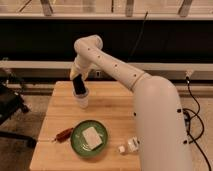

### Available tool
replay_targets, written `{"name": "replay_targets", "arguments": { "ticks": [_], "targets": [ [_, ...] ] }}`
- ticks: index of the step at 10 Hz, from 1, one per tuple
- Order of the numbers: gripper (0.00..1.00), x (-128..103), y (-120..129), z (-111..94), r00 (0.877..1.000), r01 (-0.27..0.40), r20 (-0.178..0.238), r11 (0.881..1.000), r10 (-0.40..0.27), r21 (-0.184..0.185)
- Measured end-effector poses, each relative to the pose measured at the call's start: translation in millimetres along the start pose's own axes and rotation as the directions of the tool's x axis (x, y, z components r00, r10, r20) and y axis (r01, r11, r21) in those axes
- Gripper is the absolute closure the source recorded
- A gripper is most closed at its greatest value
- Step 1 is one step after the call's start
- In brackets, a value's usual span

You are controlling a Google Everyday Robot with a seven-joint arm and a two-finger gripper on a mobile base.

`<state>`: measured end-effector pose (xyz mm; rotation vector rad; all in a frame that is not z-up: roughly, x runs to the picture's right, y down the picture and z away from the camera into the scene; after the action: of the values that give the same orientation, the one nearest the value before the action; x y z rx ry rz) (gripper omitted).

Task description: Place the eraser in the ceramic cup

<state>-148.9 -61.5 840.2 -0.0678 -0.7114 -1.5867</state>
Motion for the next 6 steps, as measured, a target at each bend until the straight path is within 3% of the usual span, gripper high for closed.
{"name": "replay_targets", "arguments": {
  "ticks": [6],
  "targets": [
    [0.22,0.9,11.5,7.4,1.000,-0.008,-0.003,1.000,0.008,0.000]
  ]
}}
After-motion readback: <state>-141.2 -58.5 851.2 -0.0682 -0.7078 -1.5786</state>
